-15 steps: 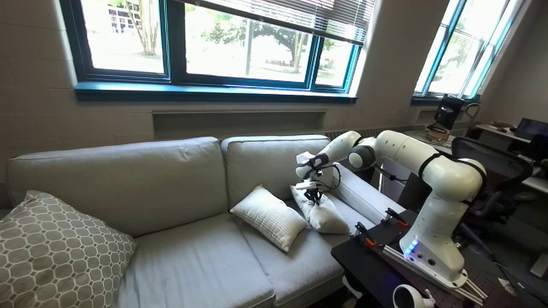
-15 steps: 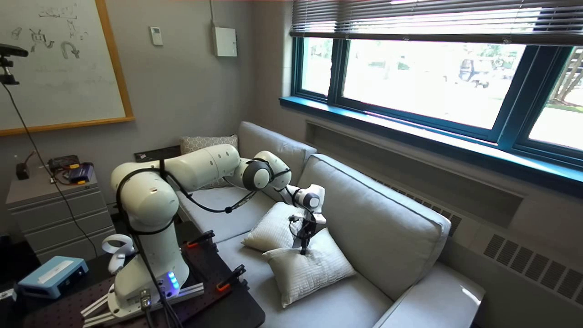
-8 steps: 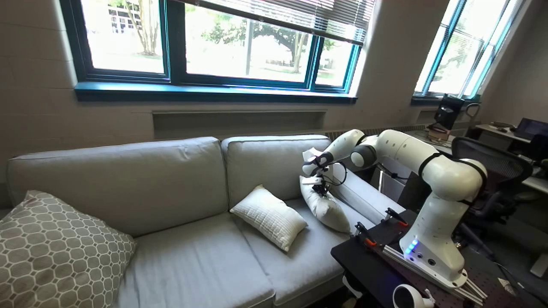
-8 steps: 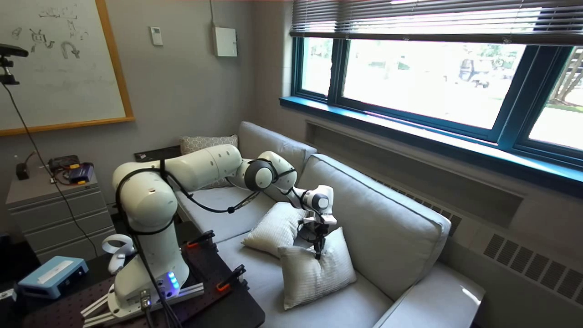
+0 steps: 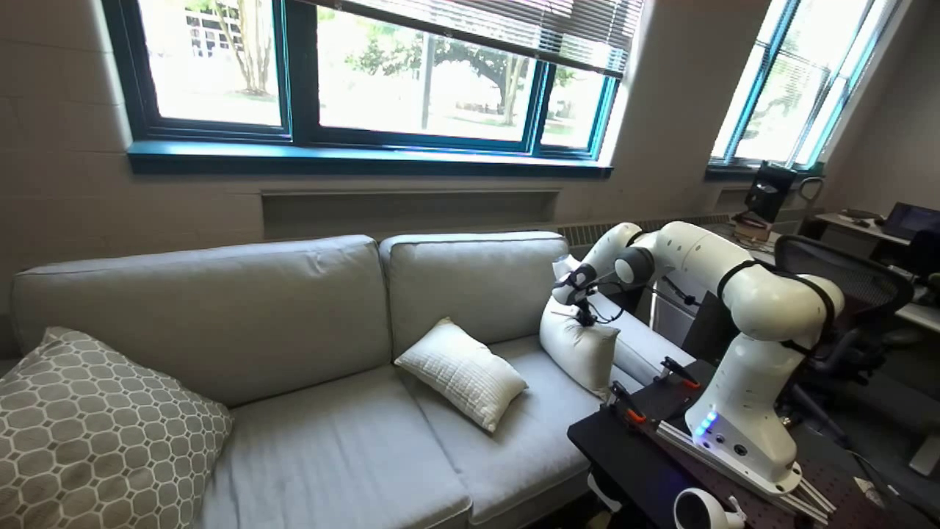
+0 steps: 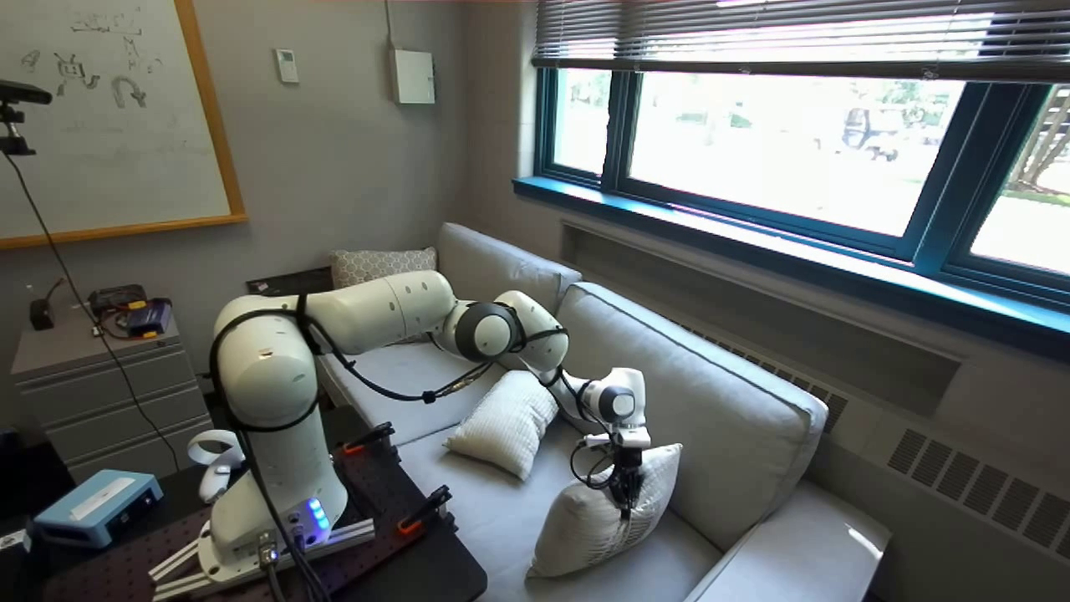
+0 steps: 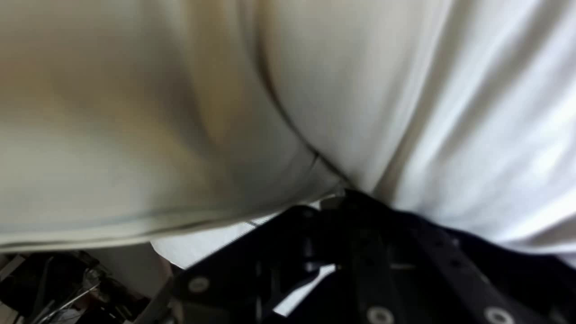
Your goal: Arrange the cushions on the couch
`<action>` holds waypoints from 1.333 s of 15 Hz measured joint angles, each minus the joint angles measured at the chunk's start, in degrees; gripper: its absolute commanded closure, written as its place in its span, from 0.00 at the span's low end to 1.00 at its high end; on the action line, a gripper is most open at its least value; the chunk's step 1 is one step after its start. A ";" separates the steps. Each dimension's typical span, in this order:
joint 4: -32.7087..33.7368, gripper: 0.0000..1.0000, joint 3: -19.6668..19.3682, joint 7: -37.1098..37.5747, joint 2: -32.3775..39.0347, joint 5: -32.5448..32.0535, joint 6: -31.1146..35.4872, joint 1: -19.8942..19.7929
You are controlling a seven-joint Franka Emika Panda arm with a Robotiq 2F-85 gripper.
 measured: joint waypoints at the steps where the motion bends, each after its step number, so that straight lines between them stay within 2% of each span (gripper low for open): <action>1: -1.06 0.99 -0.53 1.25 0.02 -0.34 2.02 -1.12; 5: -5.58 0.99 -1.88 5.53 0.25 -0.58 10.52 -5.15; 8: -8.71 0.99 -2.62 8.81 0.33 -0.57 16.38 -6.57; 14: -14.40 0.99 -4.44 18.69 0.21 0.46 30.12 -6.18; 17: -20.18 0.99 -5.46 21.32 -1.66 1.41 41.39 -5.72; 20: -28.60 0.99 -8.87 24.98 -4.95 3.01 52.99 -3.58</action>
